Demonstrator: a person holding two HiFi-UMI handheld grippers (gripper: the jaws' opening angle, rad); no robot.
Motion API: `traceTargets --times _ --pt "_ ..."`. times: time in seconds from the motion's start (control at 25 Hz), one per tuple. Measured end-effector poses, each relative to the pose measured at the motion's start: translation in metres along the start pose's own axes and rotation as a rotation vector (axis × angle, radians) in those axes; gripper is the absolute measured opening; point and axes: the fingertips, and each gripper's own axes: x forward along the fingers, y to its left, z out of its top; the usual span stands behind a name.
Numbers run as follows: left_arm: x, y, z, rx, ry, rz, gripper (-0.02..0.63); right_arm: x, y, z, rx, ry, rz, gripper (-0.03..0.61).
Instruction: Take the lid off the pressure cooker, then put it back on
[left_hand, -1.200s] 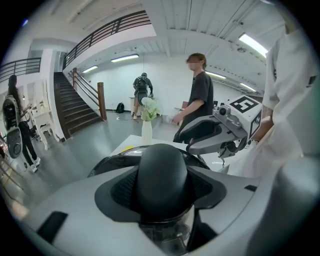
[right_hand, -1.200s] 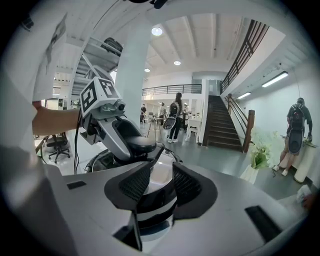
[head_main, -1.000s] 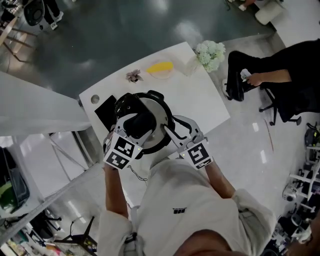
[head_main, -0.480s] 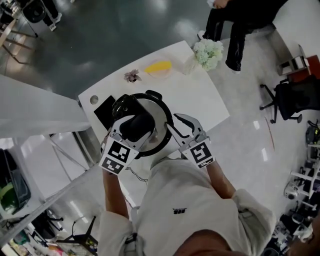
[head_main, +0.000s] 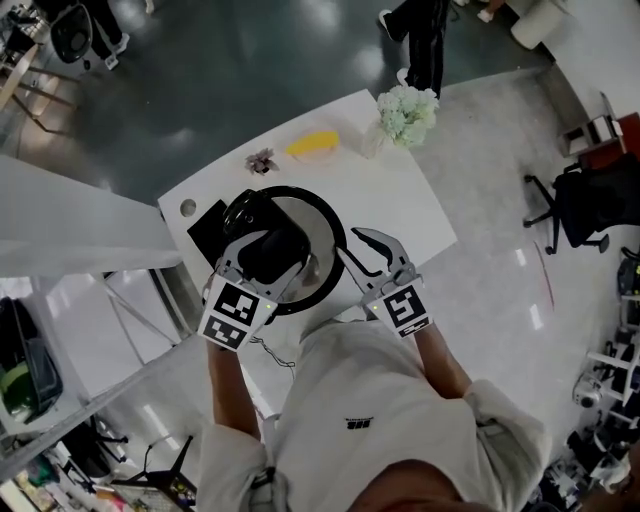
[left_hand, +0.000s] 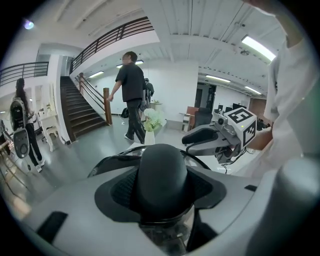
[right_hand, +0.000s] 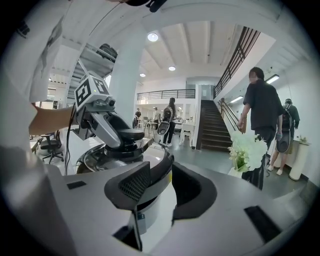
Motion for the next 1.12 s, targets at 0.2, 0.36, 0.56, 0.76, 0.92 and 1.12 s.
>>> traceTargets --times 0.2,0.36,0.56,0.76,0.92,1.12 --pt "0.015 -0.004 0.016 -0.011 -0.002 0.028 0.285 -0.010 -0.024 -0.002 -0.006 -0.008 0.013 0.138" --pt "0.031 -0.007 0.029 -0.020 0.000 0.046 0.285 -0.019 -0.046 -0.004 -0.005 -0.014 0.013 0.138" --pt "0.050 -0.012 0.045 -0.026 0.002 0.057 0.285 -0.029 -0.071 -0.009 -0.017 -0.029 0.010 0.138" --pt "0.068 -0.019 0.063 -0.022 -0.001 0.057 0.285 -0.042 -0.092 -0.013 0.001 -0.020 -0.001 0.138" --pt "0.088 -0.026 0.079 -0.022 -0.001 0.058 0.285 -0.052 -0.115 -0.020 -0.005 -0.031 -0.009 0.138" --pt "0.113 -0.037 0.096 -0.014 -0.001 0.055 0.285 -0.065 -0.143 -0.029 -0.020 -0.046 -0.020 0.138"
